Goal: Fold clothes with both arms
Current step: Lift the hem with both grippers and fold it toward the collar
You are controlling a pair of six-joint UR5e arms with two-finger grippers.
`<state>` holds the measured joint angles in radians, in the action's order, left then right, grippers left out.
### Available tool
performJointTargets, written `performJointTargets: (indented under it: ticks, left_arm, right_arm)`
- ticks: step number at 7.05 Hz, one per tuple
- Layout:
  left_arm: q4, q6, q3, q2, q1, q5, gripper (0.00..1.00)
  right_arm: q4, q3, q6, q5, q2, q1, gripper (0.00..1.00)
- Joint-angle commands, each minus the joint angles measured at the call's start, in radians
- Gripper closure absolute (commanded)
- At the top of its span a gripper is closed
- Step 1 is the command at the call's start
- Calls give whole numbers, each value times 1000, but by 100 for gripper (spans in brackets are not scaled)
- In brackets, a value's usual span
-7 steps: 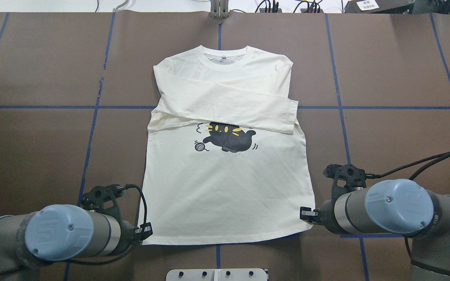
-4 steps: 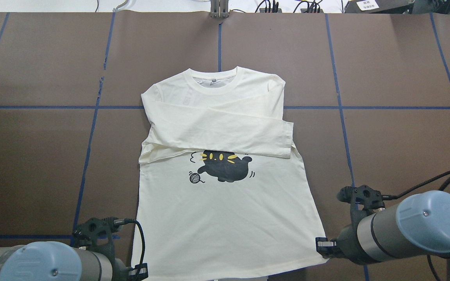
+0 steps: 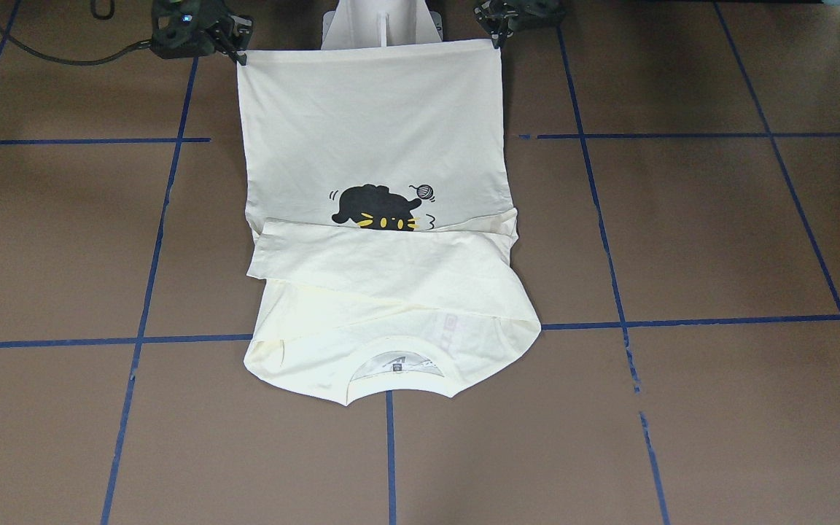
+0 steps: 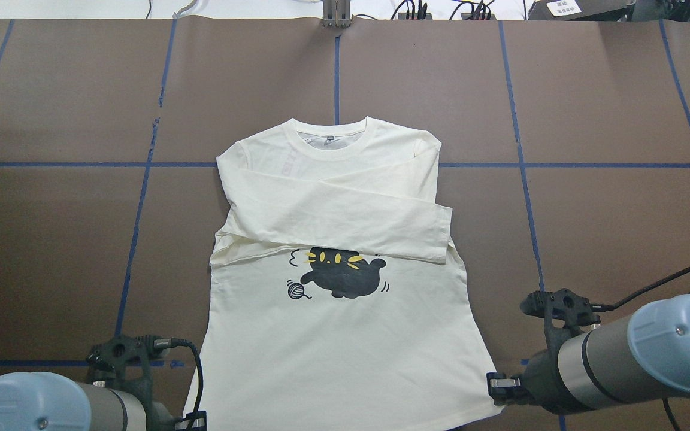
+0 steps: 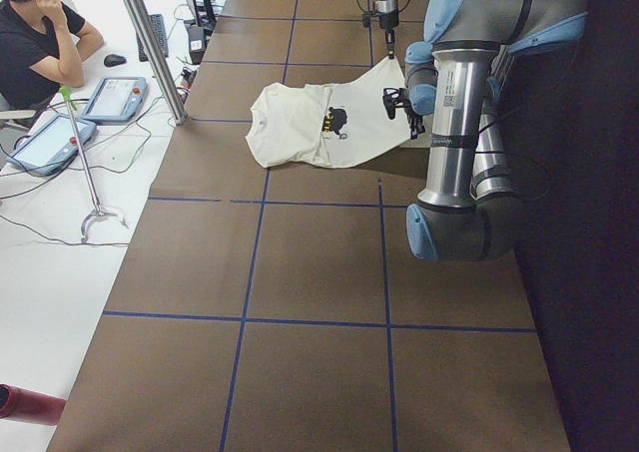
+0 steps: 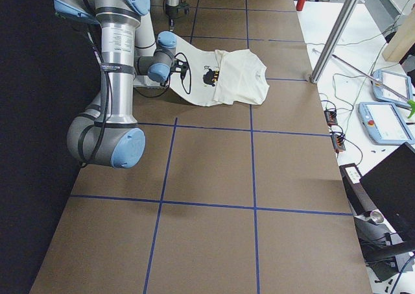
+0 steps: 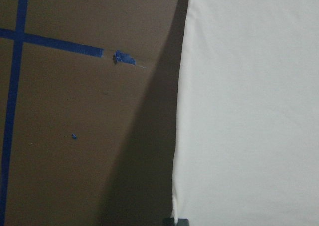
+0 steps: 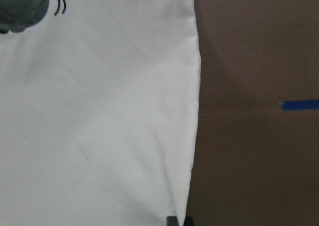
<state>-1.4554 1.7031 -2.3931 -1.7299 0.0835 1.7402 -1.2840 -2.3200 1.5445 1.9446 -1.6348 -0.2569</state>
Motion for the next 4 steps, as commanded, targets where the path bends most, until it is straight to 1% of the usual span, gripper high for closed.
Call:
performJointTargets:
  ticks: [1,2,3,4]
  left_arm:
    - [3,-112,20,-61,159,56,100]
    - [1,-144,52,-80,247,93,100]
    - [6,-196,96,-132,331,114,100]
    - [4,-215,156,-166,394,148,100]
  right_arm:
    - [177,123,-52,8,29,-121,100]
    - [248,164,-64,11,30,-184,100]
    - [312,207,-85,11,50,-249,100]
    - [327,264,-86,13,116,-316,100]
